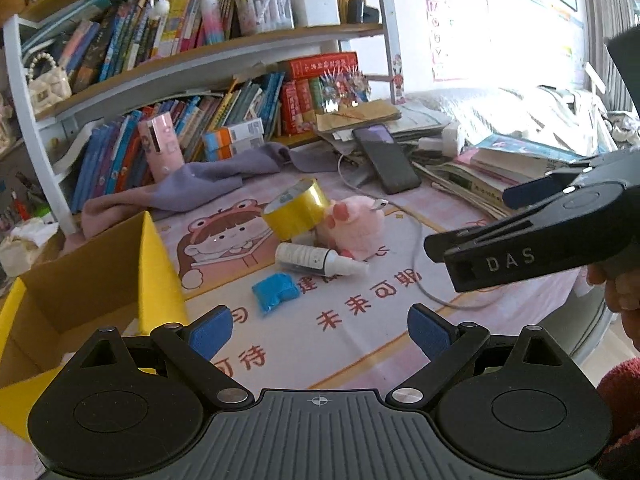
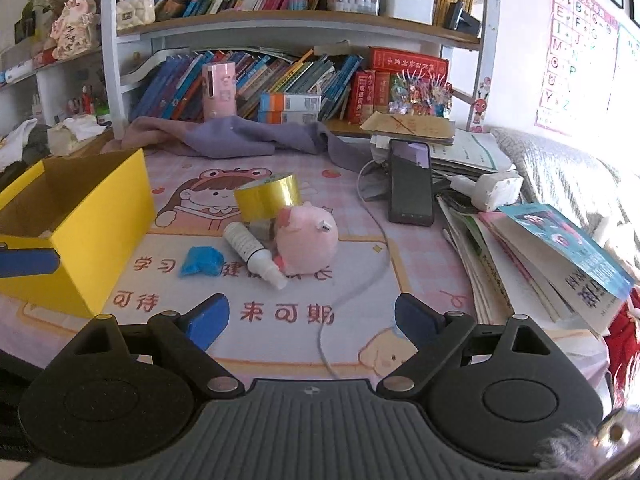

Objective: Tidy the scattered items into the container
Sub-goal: 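Move both tools back toward the blue packet and pink plush pig, then lower the left tool onto the blue packet and close it, then lift the blue packet with the left tool while the right tool reaches the pink pig, then carry the blue packet and pink plush pig over the yellow box with both tools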

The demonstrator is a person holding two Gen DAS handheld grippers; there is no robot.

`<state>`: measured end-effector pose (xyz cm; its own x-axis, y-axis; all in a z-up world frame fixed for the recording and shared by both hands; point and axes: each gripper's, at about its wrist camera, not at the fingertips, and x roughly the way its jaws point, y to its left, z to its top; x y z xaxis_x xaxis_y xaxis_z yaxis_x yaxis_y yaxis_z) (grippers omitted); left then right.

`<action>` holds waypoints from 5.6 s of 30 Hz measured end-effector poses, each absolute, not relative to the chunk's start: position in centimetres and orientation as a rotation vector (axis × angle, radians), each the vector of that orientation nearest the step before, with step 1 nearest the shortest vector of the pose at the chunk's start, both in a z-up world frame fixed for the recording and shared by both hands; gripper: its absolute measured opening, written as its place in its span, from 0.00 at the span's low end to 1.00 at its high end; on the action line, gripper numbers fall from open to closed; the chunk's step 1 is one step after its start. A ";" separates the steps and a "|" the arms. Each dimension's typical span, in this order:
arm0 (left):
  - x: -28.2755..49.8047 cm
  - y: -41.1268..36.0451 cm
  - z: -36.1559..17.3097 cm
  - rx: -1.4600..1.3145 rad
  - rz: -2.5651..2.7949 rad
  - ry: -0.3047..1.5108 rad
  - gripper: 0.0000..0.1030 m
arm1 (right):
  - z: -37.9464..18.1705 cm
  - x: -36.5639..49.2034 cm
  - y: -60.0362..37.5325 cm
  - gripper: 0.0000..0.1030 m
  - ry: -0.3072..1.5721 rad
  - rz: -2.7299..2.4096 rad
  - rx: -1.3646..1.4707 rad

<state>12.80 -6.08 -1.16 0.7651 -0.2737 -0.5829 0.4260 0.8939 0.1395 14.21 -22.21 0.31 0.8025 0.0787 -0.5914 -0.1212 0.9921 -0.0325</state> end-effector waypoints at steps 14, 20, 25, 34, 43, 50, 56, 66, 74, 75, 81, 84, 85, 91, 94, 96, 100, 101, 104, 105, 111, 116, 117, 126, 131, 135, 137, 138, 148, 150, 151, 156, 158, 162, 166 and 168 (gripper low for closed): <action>20.5 -9.4 -1.4 0.234 -0.264 0.692 0.93 | -0.1 23.6 -23.6 0.88 0.698 0.266 -0.152; 22.5 -10.5 -2.1 0.255 -0.214 0.757 0.93 | -1.1 27.2 -23.6 0.88 0.755 0.359 -0.174; 24.0 -10.5 -2.6 0.234 -0.154 0.804 0.93 | -1.8 29.8 -23.8 0.88 0.788 0.402 -0.169; 26.0 -10.1 -3.2 0.197 -0.100 0.875 0.92 | -3.4 33.4 -23.4 0.88 0.848 0.443 -0.181; 28.3 -9.1 -5.1 0.171 -0.046 0.960 0.89 | -5.0 36.1 -23.8 0.85 0.919 0.420 -0.140; 30.4 -8.9 -6.7 0.135 -0.011 1.003 0.82 | -5.7 37.3 -23.5 0.80 0.937 0.439 -0.133; 32.3 -8.9 -7.8 0.105 0.006 1.040 0.73 | -6.2 38.1 -23.1 0.76 0.955 0.469 -0.146; 33.1 -8.9 -8.9 0.053 0.008 1.094 0.51 | -7.0 39.1 -23.2 0.76 0.984 0.498 -0.129; 33.1 -8.7 -8.7 0.021 -0.023 1.092 0.41 | -7.1 39.0 -23.0 0.66 0.997 0.521 -0.120; 33.1 -8.7 -8.7 0.019 -0.024 1.093 0.39 | -7.0 38.9 -23.0 0.64 0.996 0.522 -0.124; 32.3 -8.9 -7.3 0.006 -0.030 1.049 0.36 | -6.4 38.5 -23.4 0.59 0.997 0.514 -0.126; 31.7 -9.1 -6.6 -0.002 -0.037 1.036 0.36 | -6.2 38.3 -24.1 0.59 0.990 0.491 -0.106; 31.6 -9.2 -6.5 0.000 -0.040 1.033 0.36 | -6.1 38.3 -24.3 0.59 0.989 0.482 -0.099; 30.5 -9.5 -5.5 0.007 -0.048 1.002 0.35 | -5.5 37.7 -25.1 0.59 0.966 0.468 -0.077; 30.0 -9.5 -5.4 -0.007 -0.049 0.996 0.35 | -5.3 36.9 -24.9 0.59 0.955 0.488 -0.114; 29.8 -9.5 -5.3 -0.021 -0.048 0.995 0.35 | -5.7 36.6 -24.8 0.59 0.980 0.473 -0.149; 29.4 -9.8 -5.1 -0.037 -0.054 0.982 0.34 | -5.6 36.2 -25.4 0.59 0.979 0.430 -0.167; 29.3 -9.9 -5.1 -0.042 -0.058 0.979 0.34 | -5.5 36.1 -25.7 0.59 0.980 0.426 -0.162; 29.0 -10.3 -5.1 -0.051 -0.070 0.976 0.34 | -5.7 35.8 -26.5 0.59 0.993 0.443 -0.140; 28.9 -10.4 -5.0 -0.053 -0.072 0.974 0.34 | -5.6 35.6 -26.6 0.59 0.988 0.454 -0.136; 28.3 -10.8 -4.1 -0.063 -0.080 0.940 0.34 | -3.8 34.1 -26.6 0.59 0.885 0.516 -0.147; 27.8 -10.9 -4.2 -0.063 -0.090 0.941 0.34 | -3.9 33.7 -26.6 0.59 0.896 0.516 -0.157; 27.8 -10.9 -4.2 -0.063 -0.094 0.944 0.34 | -4.1 33.7 -26.7 0.59 0.906 0.508 -0.155; 26.3 -10.0 -4.4 -0.069 -0.165 0.925 0.33 | -4.3 31.9 -26.4 0.59 0.924 0.442 -0.151; 24.9 -8.5 -4.0 -0.094 -0.211 0.891 0.32 | -3.9 30.4 -25.6 0.59 0.929 0.376 -0.179; 23.6 -7.3 -3.8 -0.103 -0.251 0.861 0.32 | -3.4 28.6 -24.5 0.59 0.918 0.340 -0.198; 22.7 -6.8 -3.8 -0.108 -0.271 0.854 0.32 | -3.2 27.5 -24.0 0.59 0.909 0.320 -0.206; 22.2 -6.5 -3.8 -0.113 -0.280 0.852 0.32 | -3.1 27.0 -23.8 0.59 0.908 0.308 -0.205; 16.1 -3.2 -2.8 -0.116 -0.328 0.803 0.32 | -2.2 20.3 -21.4 0.59 0.874 0.247 -0.189; 15.0 -2.5 -2.6 -0.116 -0.331 0.792 0.32 | -2.0 18.9 -20.8 0.59 0.863 0.244 -0.191; 14.4 -2.1 -2.5 -0.117 -0.332 0.790 0.32 | -1.9 18.2 -20.5 0.59 0.859 0.244 -0.189; 12.1 -0.7 -2.2 -0.112 -0.336 0.781 0.31 | -1.4 15.0 -19.3 0.59 0.837 0.243 -0.184; 11.3 -0.2 -2.0 -0.109 -0.343 0.780 0.31 | -1.4 13.8 -18.9 0.59 0.839 0.241 -0.179; 9.6 0.3 -2.0 -0.097 -0.364 0.791 0.31 | -1.1 11.6 -18.3 0.59 0.838 0.236 -0.172; 8.4 1.2 -2.1 -0.101 -0.366 0.793 0.31 | -1.2 9.8 -17.7 0.59 0.844 0.232 -0.163; 7.8 1.6 -2.2 -0.105 -0.365 0.798 0.31 | -1.3 9.0 -17.3 0.59 0.851 0.237 -0.162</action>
